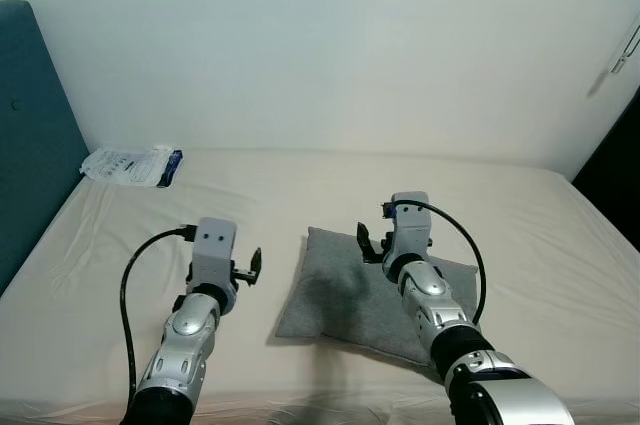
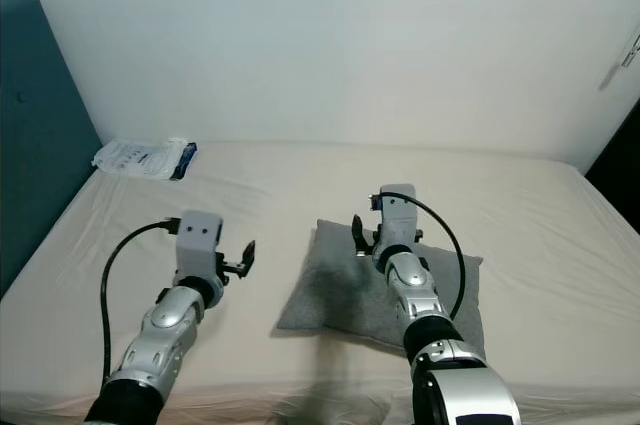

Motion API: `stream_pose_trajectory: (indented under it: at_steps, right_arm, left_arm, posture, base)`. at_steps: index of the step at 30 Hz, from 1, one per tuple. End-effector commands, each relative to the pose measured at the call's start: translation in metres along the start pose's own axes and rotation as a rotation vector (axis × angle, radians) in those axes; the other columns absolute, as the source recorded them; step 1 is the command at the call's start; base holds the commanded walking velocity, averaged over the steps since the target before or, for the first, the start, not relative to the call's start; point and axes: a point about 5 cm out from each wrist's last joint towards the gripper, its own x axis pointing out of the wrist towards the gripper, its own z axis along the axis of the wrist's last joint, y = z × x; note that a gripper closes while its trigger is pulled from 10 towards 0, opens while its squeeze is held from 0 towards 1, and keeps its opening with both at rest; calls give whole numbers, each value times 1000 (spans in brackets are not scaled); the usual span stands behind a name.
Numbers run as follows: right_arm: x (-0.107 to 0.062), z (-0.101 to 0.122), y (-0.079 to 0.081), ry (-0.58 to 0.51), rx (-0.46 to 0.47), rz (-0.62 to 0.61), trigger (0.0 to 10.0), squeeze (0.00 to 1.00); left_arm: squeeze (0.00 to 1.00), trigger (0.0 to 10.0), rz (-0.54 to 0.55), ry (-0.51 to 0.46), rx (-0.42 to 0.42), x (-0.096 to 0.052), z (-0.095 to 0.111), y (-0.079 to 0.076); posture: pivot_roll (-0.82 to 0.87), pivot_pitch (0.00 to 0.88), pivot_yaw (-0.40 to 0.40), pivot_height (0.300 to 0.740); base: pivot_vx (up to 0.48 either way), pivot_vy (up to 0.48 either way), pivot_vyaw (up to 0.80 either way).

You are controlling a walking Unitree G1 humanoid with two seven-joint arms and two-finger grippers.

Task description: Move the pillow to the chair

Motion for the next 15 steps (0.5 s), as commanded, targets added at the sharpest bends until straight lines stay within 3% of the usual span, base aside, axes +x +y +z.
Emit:
stream_pose_trajectory:
  at_steps: [1, 14, 15]
  right_arm:
    - [-1, -3, 0, 8, 6, -2, 10000, 0]
    - [-1, -3, 1, 3, 12, -2, 10000, 0]
    - [-1, -3, 1, 4, 11, -4, 10000, 0]
  left_arm:
    - [0, 10000, -12, 22, 13, -2, -5, -1]
    - [0, 10000, -13, 8, 16, -4, -2, 2]
    - [0, 10000, -13, 6, 7, -3, -2, 2]
  posture:
    - [31, 0, -80, 740]
    - [34, 0, -76, 740]
    - [32, 0, -74, 740]
  base:
    - [0, -352, 0]
    - [0, -475, 0]
    - [0, 0, 0]
